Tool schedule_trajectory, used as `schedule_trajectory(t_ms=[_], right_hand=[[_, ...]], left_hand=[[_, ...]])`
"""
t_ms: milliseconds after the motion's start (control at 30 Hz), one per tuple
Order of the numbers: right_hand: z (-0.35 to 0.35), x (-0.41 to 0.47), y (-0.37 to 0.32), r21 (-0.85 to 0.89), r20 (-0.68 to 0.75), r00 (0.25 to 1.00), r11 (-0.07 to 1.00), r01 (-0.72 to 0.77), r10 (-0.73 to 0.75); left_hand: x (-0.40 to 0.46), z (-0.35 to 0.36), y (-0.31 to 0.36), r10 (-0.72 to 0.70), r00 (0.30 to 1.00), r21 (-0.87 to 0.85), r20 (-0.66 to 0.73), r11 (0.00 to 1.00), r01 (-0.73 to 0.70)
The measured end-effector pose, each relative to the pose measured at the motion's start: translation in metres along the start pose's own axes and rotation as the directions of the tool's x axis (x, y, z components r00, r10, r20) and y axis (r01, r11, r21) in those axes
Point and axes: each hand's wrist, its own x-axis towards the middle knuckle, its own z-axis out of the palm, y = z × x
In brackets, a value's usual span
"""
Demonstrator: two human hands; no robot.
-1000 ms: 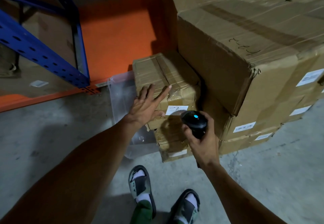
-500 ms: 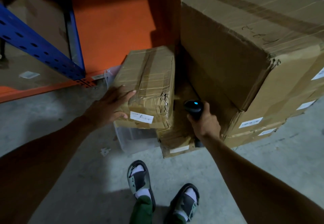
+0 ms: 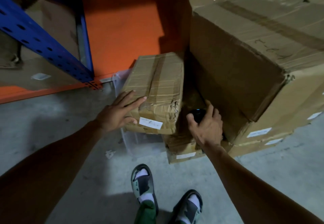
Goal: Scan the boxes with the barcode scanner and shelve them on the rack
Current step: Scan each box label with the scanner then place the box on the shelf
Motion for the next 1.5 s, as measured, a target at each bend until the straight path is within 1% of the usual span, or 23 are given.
schedule_trajectory(t_ms=[67,133,167,233,267,333,367,433,467,533,600,667,767,867,967,1033,1100,1167,1267,1333,1500], right_hand=[[0.0,-0.012,-0.02,0.152,-0.09,0.992,0.983,0.102,-0.089],[0.007,-0.019,-0.042,0.216,-0.102,0.981,0.959,0.181,-0.163],[0.012,-0.019,-0.053,0.234,-0.091,0.98,0.952,0.195,-0.179],[0.025,-0.012,-0.073,0.283,-0.04,0.988,0.946,0.157,-0.152],[0.031,-0.007,-0.08,0.314,-0.01,0.993,0.943,0.114,-0.117],[0.039,0.003,-0.088,0.36,0.039,0.997,0.932,0.042,-0.059],[0.041,0.008,-0.088,0.377,0.052,0.998,0.926,0.022,-0.045],[0.044,0.015,-0.085,0.425,0.047,0.998,0.905,0.014,-0.038],[0.045,0.017,-0.084,0.457,0.037,0.998,0.889,0.021,-0.043],[0.045,0.021,-0.082,0.531,0.021,0.999,0.847,0.018,-0.035],[0.043,0.023,-0.084,0.575,0.012,1.0,0.818,0.009,-0.019],[0.042,0.022,-0.087,0.588,0.027,1.0,0.809,-0.011,-0.006],[0.042,0.022,-0.09,0.609,0.038,0.999,0.793,-0.025,0.002],[0.046,0.023,-0.09,0.617,0.034,0.999,0.786,-0.031,0.013],[0.048,0.028,-0.088,0.647,0.024,0.999,0.761,-0.043,0.037],[0.047,0.032,-0.086,0.655,0.009,0.999,0.754,-0.035,0.039],[0.042,0.035,-0.083,0.669,-0.013,1.0,0.744,0.003,0.008],[0.035,0.034,-0.085,0.702,-0.026,1.0,0.712,0.021,-0.003],[0.02,0.026,-0.091,0.755,-0.018,1.0,0.656,0.013,0.001],[0.004,0.015,-0.1,0.75,-0.027,0.999,0.66,0.037,-0.025],[-0.059,-0.024,-0.133,0.769,-0.032,0.996,0.634,0.076,-0.08]], left_hand=[[-0.001,0.001,0.001,-0.016,1.0,0.005,0.005,1.0,0.016],[-0.001,0.001,0.0,-0.014,1.0,0.027,0.026,1.0,0.013],[0.0,0.002,-0.002,-0.022,0.999,0.026,0.037,0.999,0.021],[0.0,0.004,-0.006,-0.031,0.998,-0.002,0.06,1.0,0.031],[0.0,0.005,-0.008,-0.042,0.997,-0.05,0.058,0.998,0.045],[0.003,0.007,-0.012,-0.127,0.991,-0.239,0.033,0.962,0.132],[0.006,0.007,-0.012,-0.208,0.978,-0.367,0.028,0.908,0.204],[0.015,0.006,-0.007,-0.377,0.924,-0.608,0.068,0.719,0.338],[0.02,0.004,-0.004,-0.447,0.89,-0.679,0.089,0.626,0.383],[0.027,0.0,0.001,-0.537,0.833,-0.726,0.13,0.521,0.449],[0.028,-0.002,-0.001,-0.551,0.811,-0.774,0.196,0.421,0.473],[0.027,-0.002,-0.006,-0.533,0.807,-0.829,0.254,0.31,0.465],[0.029,0.0,-0.004,-0.54,0.796,-0.871,0.274,0.211,0.444],[0.033,0.007,0.002,-0.629,0.73,-0.896,0.266,0.118,0.428],[0.036,0.007,0.008,-0.692,0.678,-0.908,0.248,0.078,0.412],[0.037,0.003,0.015,-0.701,0.679,-0.92,0.218,0.085,0.382],[0.04,-0.004,0.024,-0.703,0.686,-0.931,0.187,0.097,0.353],[0.042,-0.015,0.03,-0.707,0.689,-0.933,0.157,0.122,0.338],[0.037,-0.041,0.039,-0.711,0.689,-0.933,0.137,0.141,0.332],[0.028,-0.061,0.049,-0.717,0.685,-0.928,0.132,0.153,0.339],[0.001,-0.132,0.09,-0.766,0.637,-0.92,0.087,0.183,0.345]])
